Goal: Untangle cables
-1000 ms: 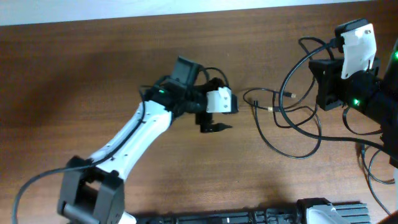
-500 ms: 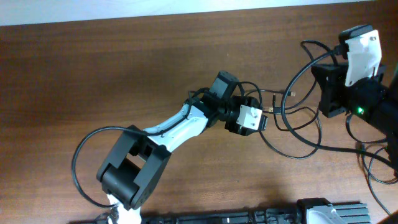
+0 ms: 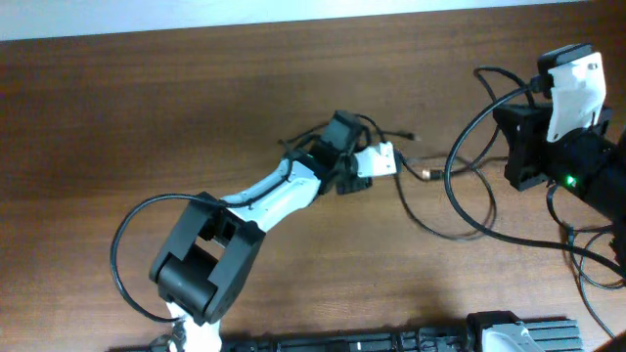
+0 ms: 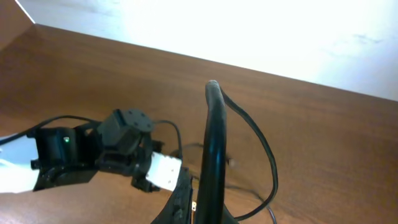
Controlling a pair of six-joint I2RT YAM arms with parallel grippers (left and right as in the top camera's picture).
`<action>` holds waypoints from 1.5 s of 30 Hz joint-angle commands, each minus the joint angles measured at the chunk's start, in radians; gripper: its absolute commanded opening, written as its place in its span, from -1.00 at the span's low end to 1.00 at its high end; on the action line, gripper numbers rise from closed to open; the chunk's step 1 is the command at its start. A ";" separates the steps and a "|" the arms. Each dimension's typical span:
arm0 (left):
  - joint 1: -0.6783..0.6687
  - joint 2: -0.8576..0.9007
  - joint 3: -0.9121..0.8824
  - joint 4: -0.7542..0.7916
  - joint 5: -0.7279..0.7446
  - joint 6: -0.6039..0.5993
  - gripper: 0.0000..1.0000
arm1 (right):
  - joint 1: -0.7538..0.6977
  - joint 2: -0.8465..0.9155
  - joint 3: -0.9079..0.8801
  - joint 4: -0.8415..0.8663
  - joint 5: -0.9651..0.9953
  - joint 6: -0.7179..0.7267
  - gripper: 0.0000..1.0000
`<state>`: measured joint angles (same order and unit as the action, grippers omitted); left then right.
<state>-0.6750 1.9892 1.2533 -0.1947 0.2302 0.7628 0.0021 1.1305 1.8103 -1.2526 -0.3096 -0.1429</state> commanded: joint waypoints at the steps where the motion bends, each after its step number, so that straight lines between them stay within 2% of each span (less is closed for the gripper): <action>1: 0.074 0.014 0.004 -0.031 -0.100 -0.232 -1.00 | 0.004 -0.014 0.010 0.013 0.082 -0.010 -0.92; 5: 0.108 0.014 0.004 -0.070 -0.096 -0.284 -1.00 | 0.004 -0.014 0.010 0.026 0.266 0.024 -0.92; 14: 0.107 0.014 0.004 -0.116 -0.096 -0.306 -1.00 | 0.003 -0.014 0.010 0.045 0.433 0.032 -0.92; 16: 0.103 0.014 0.004 -0.140 -0.096 -0.306 -1.00 | 0.003 -0.011 0.010 0.052 0.545 0.044 -0.92; 18: 0.104 0.014 0.004 -0.172 -0.095 -0.306 -0.83 | 0.003 -0.002 0.010 0.060 0.699 0.082 -0.92; 19: 0.103 0.014 0.004 -0.190 -0.095 -0.306 -0.81 | 0.002 0.005 0.010 0.062 0.755 0.094 -0.92; 23: 0.103 0.014 0.004 -0.209 -0.095 -0.306 -0.81 | 0.002 0.069 0.010 0.089 0.929 0.100 -0.92; 26: 0.103 0.014 0.004 -0.211 -0.095 -0.306 -0.80 | -0.029 0.127 0.010 0.122 0.987 0.100 -0.92; 29: 0.103 0.014 0.004 -0.212 -0.095 -0.306 -0.79 | -0.137 0.196 0.010 0.142 0.975 0.164 -0.92; 34: 0.103 0.014 0.004 -0.212 -0.089 -0.306 -0.78 | -0.373 0.320 0.010 0.143 0.811 0.218 -0.92; 37: 0.103 0.014 0.004 -0.212 -0.089 -0.306 -0.75 | -0.559 0.407 0.010 0.143 0.626 0.278 -0.92; 39: 0.103 0.014 0.004 -0.211 -0.083 -0.306 -0.74 | -0.701 0.484 0.010 0.147 0.415 0.318 -0.92; 45: 0.103 0.014 0.004 -0.210 0.018 -0.306 -0.71 | -0.870 0.648 0.010 0.154 0.148 0.317 -0.92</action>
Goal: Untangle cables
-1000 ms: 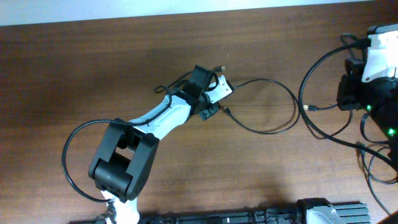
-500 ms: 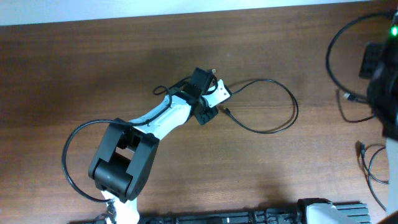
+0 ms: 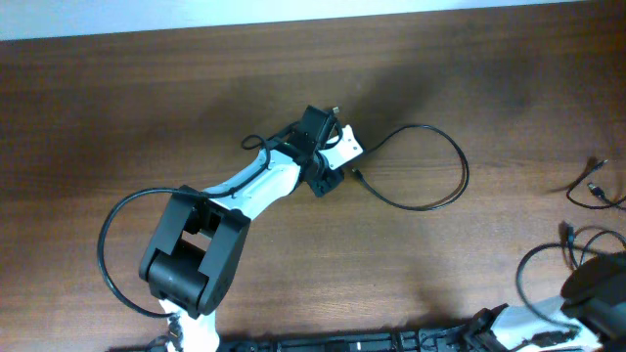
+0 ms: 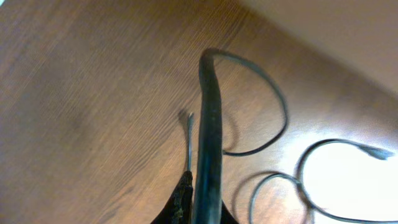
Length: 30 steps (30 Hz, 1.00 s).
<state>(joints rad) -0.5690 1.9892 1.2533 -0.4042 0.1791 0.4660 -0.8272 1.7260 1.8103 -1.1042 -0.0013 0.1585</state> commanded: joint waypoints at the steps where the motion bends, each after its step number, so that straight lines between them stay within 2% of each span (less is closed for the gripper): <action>1: -0.003 0.014 0.004 0.000 0.069 -0.009 -0.71 | -0.055 0.080 0.010 0.010 -0.177 0.015 -0.92; 5: -0.003 0.014 0.004 0.002 0.069 -0.009 -0.70 | -0.064 0.163 0.010 0.045 -0.236 0.003 -0.92; 15: -0.003 0.014 0.004 0.005 0.069 -0.009 -0.69 | -0.063 0.214 0.008 0.265 -0.698 -0.023 -0.92; 18: -0.003 0.014 0.004 0.013 0.069 -0.009 -0.69 | -0.063 0.214 0.008 0.278 -0.697 -0.061 -0.93; 21: -0.003 0.014 0.004 0.025 0.070 -0.009 -0.68 | -0.063 0.214 0.007 0.266 -0.541 -0.072 -0.92; 22: -0.003 0.014 0.004 0.028 0.072 -0.009 -0.69 | -0.063 0.214 0.007 0.253 -0.480 -0.072 -0.80; 23: -0.003 0.014 0.004 0.029 0.072 -0.009 -0.69 | -0.063 0.214 0.007 0.241 -0.444 -0.072 -0.19; 24: -0.003 0.014 0.004 0.029 0.073 -0.009 -0.69 | -0.063 0.214 0.007 0.221 -0.404 -0.072 0.78; 25: -0.003 0.014 0.004 0.029 0.073 -0.009 -0.70 | -0.063 0.214 0.007 0.202 -0.378 -0.072 0.97; 27: -0.006 0.014 0.004 0.028 0.077 -0.009 -0.72 | -0.063 0.214 0.007 0.162 -0.334 -0.072 0.98; 30: -0.006 0.014 0.004 0.027 0.127 -0.009 -0.99 | -0.063 0.213 0.008 0.083 -0.307 -0.072 0.98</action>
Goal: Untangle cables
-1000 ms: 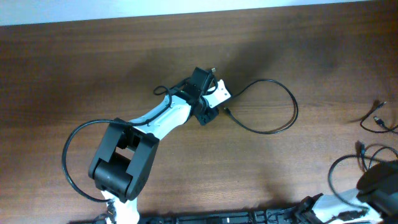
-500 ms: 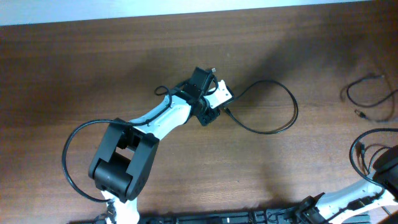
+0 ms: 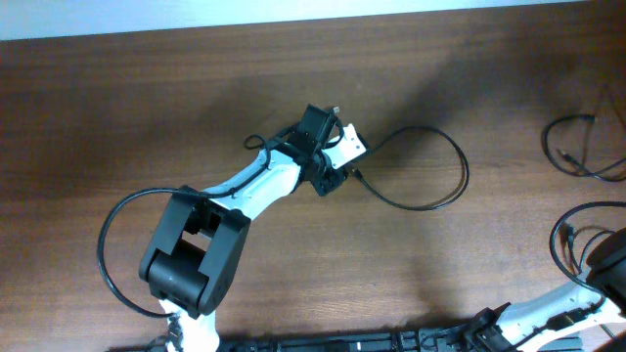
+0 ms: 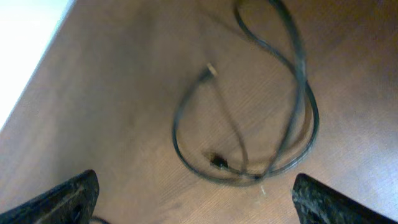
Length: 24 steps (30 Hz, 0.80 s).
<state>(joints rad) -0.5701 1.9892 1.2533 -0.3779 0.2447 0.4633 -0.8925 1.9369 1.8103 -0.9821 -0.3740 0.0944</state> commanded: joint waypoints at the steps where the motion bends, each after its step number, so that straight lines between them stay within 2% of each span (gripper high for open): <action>1: -0.005 0.014 0.004 0.001 0.077 -0.007 -1.00 | 0.002 0.001 0.008 -0.072 0.073 -0.009 0.98; 8: -0.005 0.011 0.004 -0.006 0.085 -0.007 -1.00 | 0.005 -0.098 0.008 -0.205 0.063 -0.061 0.99; 12: -0.005 -0.057 0.005 -0.005 0.100 -0.006 -1.00 | 0.064 -0.248 0.008 -0.209 -0.088 -0.251 0.99; 15: -0.005 -0.156 0.005 -0.001 0.100 -0.006 -1.00 | 0.158 -0.350 0.008 -0.220 -0.094 -0.376 0.99; 17: -0.005 -0.238 0.005 0.002 0.100 -0.006 -1.00 | 0.261 -0.412 0.008 -0.270 -0.126 -0.550 0.97; 21: -0.005 -0.394 0.005 -0.008 0.100 -0.006 -1.00 | 0.425 -0.459 0.008 -0.315 -0.135 -0.695 0.97; 24: -0.005 -0.485 0.005 -0.023 0.100 -0.006 -1.00 | 0.518 -0.459 0.008 -0.380 -0.214 -0.830 0.97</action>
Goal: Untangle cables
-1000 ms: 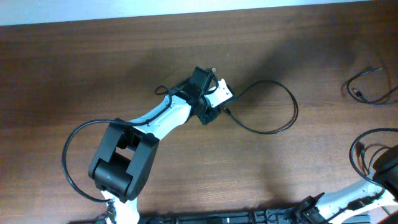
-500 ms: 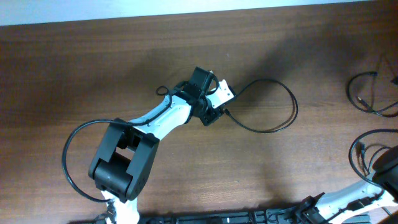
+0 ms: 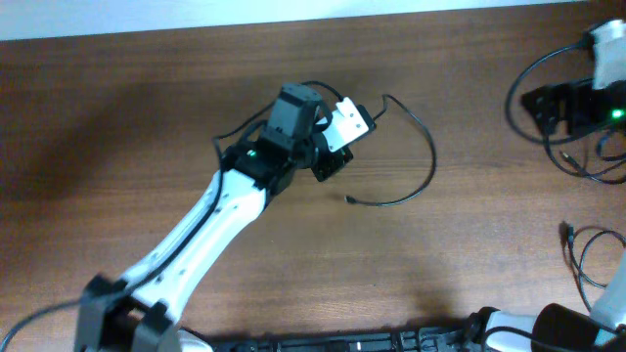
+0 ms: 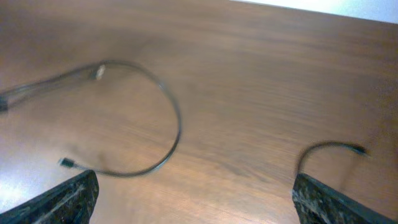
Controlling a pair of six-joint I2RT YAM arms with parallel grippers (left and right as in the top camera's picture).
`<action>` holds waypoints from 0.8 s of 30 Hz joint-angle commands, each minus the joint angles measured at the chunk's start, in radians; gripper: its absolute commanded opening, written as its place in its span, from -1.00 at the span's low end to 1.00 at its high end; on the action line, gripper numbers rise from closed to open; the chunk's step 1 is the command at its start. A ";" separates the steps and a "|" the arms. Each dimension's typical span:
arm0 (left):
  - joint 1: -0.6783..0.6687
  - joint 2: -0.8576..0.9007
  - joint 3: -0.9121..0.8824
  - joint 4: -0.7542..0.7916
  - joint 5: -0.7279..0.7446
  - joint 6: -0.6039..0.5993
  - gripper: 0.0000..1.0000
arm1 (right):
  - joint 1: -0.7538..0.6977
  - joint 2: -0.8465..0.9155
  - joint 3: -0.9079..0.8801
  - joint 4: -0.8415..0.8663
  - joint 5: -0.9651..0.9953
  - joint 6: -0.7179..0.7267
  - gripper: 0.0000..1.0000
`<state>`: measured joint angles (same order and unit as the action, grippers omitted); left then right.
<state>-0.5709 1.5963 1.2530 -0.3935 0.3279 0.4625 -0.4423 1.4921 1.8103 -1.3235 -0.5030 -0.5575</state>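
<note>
A thin black cable [image 3: 431, 156] curves over the brown table from my left gripper [image 3: 342, 132] round to a free plug end lower down. The left gripper's white fingers look shut on that cable's other end, near the table's middle. My right gripper [image 3: 536, 103] hovers at the far right, open, with nothing between its fingers. In the right wrist view the same black cable [image 4: 176, 127] loops at the left, well ahead of the right gripper [image 4: 205, 202]. A second dark cable [image 3: 585, 168] lies bunched under the right arm; one end [image 4: 329, 147] shows in the wrist view.
Another cable loop [image 3: 579, 256] lies at the lower right near the right arm's base. A black rail [image 3: 342, 344] runs along the front edge. The table's back edge [image 3: 196, 29] meets a white wall.
The left arm has stretched out and its gripper has shifted up slightly, pulling the black cable into a tighter curve. The right arm has gone from the lower right corner to the upper right, still open.
At first the cables lay joined between both grippers, the right one shut on a cable. Then one loop lay by the left gripper and the rest at the far right. Later the right gripper was open over a dropped cable. Now the two cables lie apart.
</note>
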 commanded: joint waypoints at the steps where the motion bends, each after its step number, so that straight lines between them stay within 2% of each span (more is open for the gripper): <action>1: -0.004 -0.121 0.005 -0.013 0.017 -0.005 -1.00 | 0.092 -0.014 0.008 -0.066 -0.138 -0.240 0.97; 5: -0.004 -0.195 0.005 -0.040 0.017 -0.005 -1.00 | 0.171 -0.014 0.008 -0.140 -0.286 -0.457 0.97; 9: -0.004 -0.257 0.005 -0.082 0.018 -0.005 -1.00 | 0.259 -0.014 0.008 -0.152 -0.380 -0.599 0.97; 11: -0.004 -0.273 0.005 -0.084 0.030 -0.005 -1.00 | 0.296 -0.014 0.008 -0.154 -0.384 -0.635 0.97; 19: -0.004 -0.382 0.005 -0.087 0.401 0.102 -1.00 | 0.449 -0.014 0.008 -0.153 -0.384 -0.766 0.97; 24: -0.004 -0.410 0.005 -0.094 0.447 0.114 -1.00 | 0.456 -0.014 0.008 -0.150 -0.401 -0.775 0.97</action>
<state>-0.5716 1.2118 1.2530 -0.4847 0.6949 0.5465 0.0067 1.4921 1.8103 -1.4734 -0.8646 -1.3102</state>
